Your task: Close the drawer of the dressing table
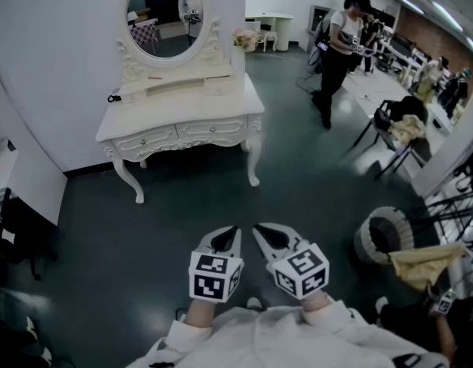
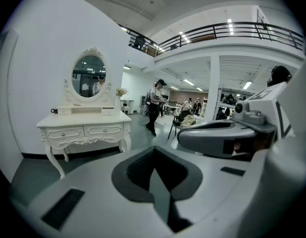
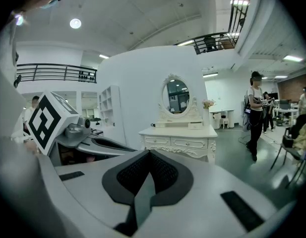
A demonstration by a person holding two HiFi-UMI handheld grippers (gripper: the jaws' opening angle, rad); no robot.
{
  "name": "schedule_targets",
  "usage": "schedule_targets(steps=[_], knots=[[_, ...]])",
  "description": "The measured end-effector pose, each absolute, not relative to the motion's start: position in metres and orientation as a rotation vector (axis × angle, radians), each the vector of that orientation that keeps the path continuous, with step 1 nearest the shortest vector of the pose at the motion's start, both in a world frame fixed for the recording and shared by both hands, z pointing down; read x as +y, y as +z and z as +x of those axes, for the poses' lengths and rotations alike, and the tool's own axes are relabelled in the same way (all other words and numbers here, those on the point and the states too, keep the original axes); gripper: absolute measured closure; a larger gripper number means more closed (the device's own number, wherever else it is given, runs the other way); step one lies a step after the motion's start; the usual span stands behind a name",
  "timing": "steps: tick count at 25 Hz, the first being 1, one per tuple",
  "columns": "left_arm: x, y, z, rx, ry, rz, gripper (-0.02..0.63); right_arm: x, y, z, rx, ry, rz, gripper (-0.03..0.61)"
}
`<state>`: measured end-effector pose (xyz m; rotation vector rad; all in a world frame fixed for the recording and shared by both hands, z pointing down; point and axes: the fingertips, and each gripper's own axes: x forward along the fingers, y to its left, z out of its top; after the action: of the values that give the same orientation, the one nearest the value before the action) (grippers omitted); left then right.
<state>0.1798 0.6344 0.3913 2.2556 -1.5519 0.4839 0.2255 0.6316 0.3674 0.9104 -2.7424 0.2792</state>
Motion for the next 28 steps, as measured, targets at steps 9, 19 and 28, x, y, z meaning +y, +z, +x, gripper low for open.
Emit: schedule_targets(steps=[9,19,28], knots=[[0.637,0.386,0.191,-1.515,0.475,2.277,0.607,0.638,0.366,0.23,-2.742,0.289,0.907,0.572],[0.635,0.376,0.197,-1.534,0.364,2.31,0.606,0.64,0.352,0.228,-2.821,0.259,0.893,0.571],[0.636,0.392,0.205,-1.574,0.399,2.269,0.604,0.631,0.37,0.246,-2.769,0.271,0.915,0.569]])
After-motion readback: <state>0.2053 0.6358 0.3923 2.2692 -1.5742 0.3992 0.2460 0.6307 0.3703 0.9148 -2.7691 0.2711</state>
